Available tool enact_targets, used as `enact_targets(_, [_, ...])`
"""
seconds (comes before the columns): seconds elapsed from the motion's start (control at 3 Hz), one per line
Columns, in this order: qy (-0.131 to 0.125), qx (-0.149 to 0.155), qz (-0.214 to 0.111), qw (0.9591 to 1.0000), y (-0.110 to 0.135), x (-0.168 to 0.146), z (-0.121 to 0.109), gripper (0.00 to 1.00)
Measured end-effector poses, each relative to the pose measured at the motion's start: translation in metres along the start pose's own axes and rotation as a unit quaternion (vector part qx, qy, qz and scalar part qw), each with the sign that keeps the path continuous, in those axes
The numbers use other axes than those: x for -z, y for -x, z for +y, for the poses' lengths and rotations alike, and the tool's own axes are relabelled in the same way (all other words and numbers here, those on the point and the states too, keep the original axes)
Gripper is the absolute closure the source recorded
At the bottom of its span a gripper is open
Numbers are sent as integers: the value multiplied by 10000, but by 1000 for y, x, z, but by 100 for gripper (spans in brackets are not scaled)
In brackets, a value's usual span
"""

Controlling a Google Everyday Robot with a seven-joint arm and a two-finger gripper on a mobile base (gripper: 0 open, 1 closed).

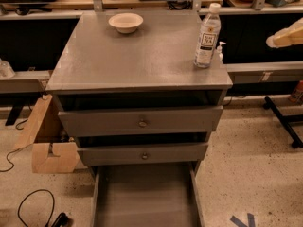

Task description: Pick blue plastic bottle from bottom drawer and place on counter

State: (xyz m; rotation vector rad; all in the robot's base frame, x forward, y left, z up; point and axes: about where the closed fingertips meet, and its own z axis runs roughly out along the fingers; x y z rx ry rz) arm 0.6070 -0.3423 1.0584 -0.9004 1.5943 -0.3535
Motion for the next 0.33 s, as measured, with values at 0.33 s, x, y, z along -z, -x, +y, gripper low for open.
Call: enact_targets(0.33, [-300, 617, -118, 9976, 51, 37, 10, 0])
